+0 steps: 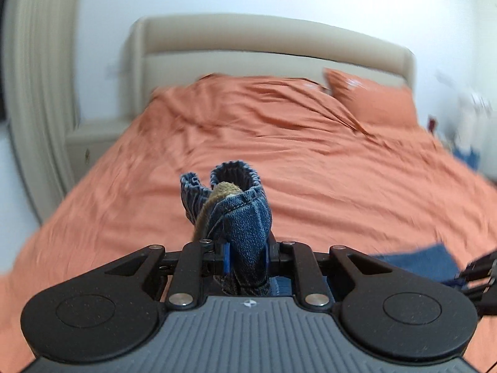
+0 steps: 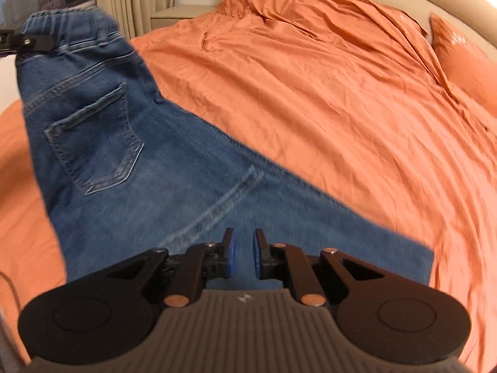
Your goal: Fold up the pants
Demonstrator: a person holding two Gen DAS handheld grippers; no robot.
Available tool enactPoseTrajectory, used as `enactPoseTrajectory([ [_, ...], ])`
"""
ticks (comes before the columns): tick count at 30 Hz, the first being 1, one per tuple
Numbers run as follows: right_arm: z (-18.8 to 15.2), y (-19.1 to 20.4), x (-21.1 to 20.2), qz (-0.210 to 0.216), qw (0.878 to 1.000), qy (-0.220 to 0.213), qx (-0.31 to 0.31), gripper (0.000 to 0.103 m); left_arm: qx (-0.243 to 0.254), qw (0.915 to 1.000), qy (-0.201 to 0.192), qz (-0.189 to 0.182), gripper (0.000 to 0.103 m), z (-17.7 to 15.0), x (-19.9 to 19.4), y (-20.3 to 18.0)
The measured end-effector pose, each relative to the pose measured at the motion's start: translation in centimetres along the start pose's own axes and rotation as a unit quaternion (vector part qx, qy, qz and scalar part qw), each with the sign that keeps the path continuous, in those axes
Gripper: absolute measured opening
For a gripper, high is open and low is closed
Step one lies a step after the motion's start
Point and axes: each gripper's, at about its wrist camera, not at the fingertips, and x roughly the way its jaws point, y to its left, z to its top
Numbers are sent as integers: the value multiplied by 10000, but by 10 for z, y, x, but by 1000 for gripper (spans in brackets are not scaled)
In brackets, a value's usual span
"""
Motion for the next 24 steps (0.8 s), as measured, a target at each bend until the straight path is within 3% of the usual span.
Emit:
enactPoseTrajectory([
  [5, -35, -23, -20, -125, 9995, 70, 298, 6, 980, 9949, 199, -112, 21, -23, 18, -103],
  [9, -63, -45, -35, -107, 9975, 177, 678, 6, 1920, 9794, 517, -357, 21, -69, 34, -172],
  [12, -84, -56, -44, 22, 9951, 318, 941, 6, 2253, 9668, 1049, -599, 22, -106, 51, -200],
  [16, -99, -62, -50, -3, 9946, 324, 989, 9, 2723, 9515, 1285, -637, 29, -136, 59, -213],
  [18, -104, -65, -49, 58, 9936, 324, 1081, 12, 2726, 9457, 1509, -927, 44, -135, 58, -210],
  [20, -105, -65, -48, 136, 9925, 339, 1167, 12, 2411, 9469, 1682, -1301, 63, -127, 57, -204],
  [24, -103, -60, -44, 181, 9929, 305, 1133, 12, 1367, 9509, 1831, -2089, 78, -106, 52, -175],
])
